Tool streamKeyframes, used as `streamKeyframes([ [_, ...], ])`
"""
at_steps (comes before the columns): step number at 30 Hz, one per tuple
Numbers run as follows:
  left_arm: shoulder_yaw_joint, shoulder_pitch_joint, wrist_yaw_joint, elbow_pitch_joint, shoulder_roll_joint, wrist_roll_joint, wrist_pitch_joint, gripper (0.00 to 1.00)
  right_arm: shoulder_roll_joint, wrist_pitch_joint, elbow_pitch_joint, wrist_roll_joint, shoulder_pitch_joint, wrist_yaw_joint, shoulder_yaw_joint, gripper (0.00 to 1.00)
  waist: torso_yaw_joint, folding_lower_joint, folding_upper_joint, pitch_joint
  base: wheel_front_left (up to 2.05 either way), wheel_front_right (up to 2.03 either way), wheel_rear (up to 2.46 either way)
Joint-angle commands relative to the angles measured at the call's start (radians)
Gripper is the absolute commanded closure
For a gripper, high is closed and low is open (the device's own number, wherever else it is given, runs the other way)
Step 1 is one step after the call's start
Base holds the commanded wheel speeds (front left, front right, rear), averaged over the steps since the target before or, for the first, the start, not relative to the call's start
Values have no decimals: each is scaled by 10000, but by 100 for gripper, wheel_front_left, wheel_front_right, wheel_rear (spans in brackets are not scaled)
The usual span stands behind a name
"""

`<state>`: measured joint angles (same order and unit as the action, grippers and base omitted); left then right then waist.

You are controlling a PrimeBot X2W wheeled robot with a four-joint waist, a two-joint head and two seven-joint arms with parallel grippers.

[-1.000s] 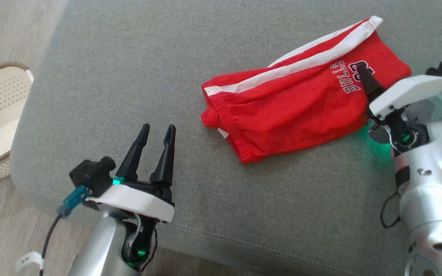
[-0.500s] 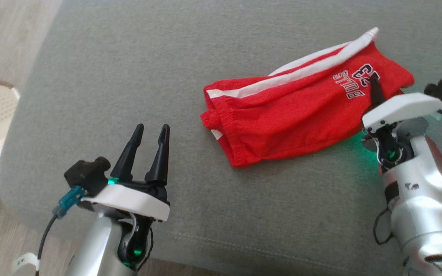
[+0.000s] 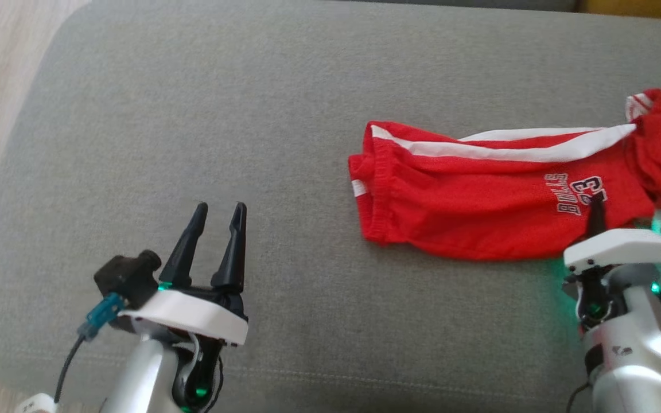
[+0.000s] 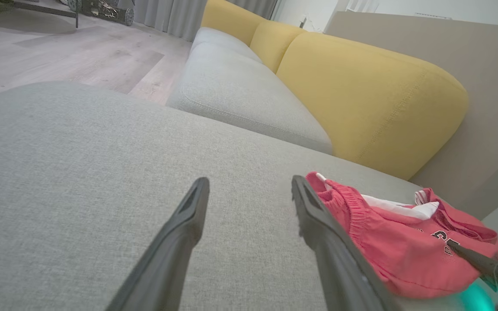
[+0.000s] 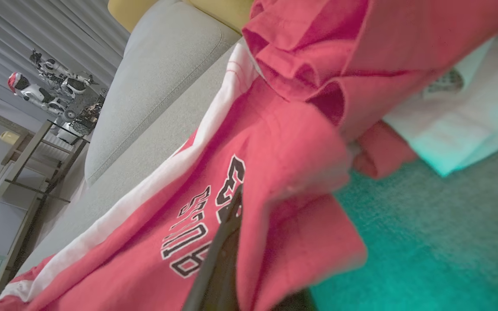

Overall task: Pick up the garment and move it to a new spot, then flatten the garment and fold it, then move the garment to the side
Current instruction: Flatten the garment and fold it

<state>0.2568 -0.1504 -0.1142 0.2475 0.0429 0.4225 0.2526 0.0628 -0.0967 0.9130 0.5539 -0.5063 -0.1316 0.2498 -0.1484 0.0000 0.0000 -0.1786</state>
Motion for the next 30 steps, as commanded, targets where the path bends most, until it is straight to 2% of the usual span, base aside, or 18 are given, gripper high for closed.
streamKeyframes([
  [1, -303, -244, -19, -295, 74, -124, 91, 0, -122, -99, -377, -20, -301, 9, -369, 100, 79, 0, 0, 53, 0, 0, 0],
  [6, -307, -302, -48, -266, 74, -165, 91, 0, -123, -271, -788, 625, -624, 9, -1486, 100, 151, 0, 0, 76, 0, 0, 0],
  [13, -246, -224, -64, -205, 74, -116, 91, 0, -124, -766, -2194, 1585, -402, 9, -3551, 100, -70, 0, 0, 309, 0, 0, 0],
  [17, -265, -122, -57, -176, 74, -119, 91, 0, -125, -831, -3006, 1671, -6, 9, -4765, 100, -227, 0, 0, 442, 0, 0, 0],
  [30, -225, 45, -7, -192, 74, -49, 92, 0, -125, -290, -3809, 1773, 560, 9, -6786, 100, -598, 0, 0, 534, 0, 0, 0],
])
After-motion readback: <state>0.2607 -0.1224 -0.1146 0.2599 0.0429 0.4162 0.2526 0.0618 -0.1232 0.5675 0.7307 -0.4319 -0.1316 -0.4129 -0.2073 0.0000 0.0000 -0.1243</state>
